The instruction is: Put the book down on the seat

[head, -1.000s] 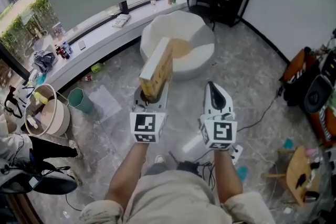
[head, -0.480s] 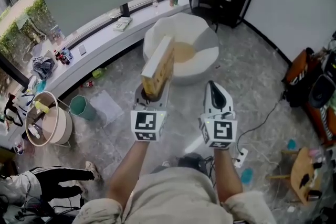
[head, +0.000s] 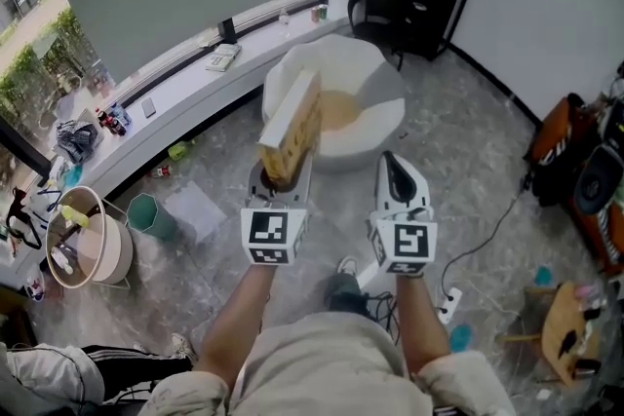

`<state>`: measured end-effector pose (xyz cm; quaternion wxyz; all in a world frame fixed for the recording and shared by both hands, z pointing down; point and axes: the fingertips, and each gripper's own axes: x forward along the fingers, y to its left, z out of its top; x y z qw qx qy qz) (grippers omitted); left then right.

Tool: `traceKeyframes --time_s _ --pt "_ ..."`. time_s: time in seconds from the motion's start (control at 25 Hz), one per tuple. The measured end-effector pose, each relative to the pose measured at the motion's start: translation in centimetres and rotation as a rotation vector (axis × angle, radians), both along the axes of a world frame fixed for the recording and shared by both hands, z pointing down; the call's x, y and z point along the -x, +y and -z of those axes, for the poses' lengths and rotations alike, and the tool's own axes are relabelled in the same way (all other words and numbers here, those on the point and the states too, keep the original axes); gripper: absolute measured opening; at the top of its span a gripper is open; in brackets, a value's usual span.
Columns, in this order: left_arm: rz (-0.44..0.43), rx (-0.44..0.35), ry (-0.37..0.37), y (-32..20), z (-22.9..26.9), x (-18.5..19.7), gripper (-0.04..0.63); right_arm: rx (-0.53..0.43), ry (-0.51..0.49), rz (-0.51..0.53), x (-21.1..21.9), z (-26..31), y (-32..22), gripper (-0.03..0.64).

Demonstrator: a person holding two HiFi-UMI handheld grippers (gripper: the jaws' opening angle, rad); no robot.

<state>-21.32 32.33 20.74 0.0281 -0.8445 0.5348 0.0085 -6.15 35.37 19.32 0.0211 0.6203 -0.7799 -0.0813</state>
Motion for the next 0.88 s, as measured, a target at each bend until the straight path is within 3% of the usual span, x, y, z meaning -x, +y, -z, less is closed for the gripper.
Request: traceKeyframes --time_s 0.44,0.88 --pt "0.005 0.021 0.016 -9.6 -0.2 -5.2 0.156 0.012 0.001 -0.008 -5.4 0.4 -9.9 0.003" --pt "0.016 0.028 -0.001 -20.5 0.4 -12.3 0.156 0.058 -0.035 -0.018 -13.6 -0.5 -20.6 0.003"
